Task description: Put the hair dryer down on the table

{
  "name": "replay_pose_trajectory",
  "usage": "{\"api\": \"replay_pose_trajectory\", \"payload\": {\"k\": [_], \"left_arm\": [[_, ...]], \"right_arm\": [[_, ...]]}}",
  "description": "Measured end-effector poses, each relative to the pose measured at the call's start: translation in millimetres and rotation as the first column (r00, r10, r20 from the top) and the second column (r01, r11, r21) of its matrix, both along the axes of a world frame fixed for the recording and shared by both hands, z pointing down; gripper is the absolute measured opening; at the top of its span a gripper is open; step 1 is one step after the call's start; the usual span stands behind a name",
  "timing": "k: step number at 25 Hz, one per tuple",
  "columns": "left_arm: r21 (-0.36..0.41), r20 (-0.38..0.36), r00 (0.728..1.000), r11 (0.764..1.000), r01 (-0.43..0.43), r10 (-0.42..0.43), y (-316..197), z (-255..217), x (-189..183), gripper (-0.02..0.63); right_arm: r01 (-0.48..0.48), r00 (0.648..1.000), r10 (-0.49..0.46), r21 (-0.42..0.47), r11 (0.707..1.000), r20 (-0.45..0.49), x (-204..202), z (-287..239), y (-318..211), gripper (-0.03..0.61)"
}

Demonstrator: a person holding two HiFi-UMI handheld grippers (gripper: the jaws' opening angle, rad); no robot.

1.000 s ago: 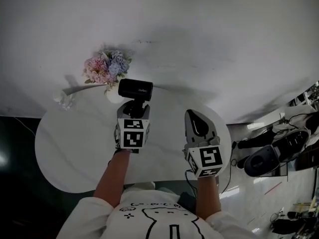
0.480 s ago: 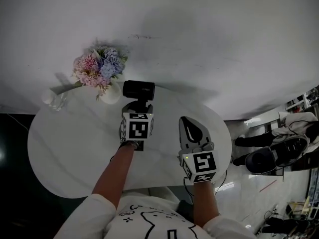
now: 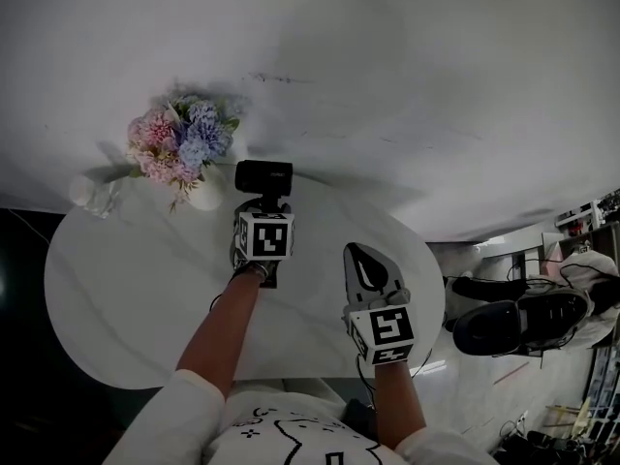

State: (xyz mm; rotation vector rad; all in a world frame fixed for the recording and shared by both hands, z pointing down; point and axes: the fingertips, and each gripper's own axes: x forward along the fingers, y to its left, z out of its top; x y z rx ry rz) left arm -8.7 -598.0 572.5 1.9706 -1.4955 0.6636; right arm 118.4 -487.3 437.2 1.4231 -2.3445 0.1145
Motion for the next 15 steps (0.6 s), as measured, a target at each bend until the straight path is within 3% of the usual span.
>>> {"api": "replay_pose_trajectory", "payload": {"k": [15], "left_arm": [[-0.110, 0.058, 0.998, 0.994, 0.009, -0.002, -24.0, 49.4, 6.1, 0.247]], "right_arm": [[0.020, 1.000, -0.020, -0.028, 0.999, -0.007, 14.0, 17.5, -24.3, 0.001]]}}
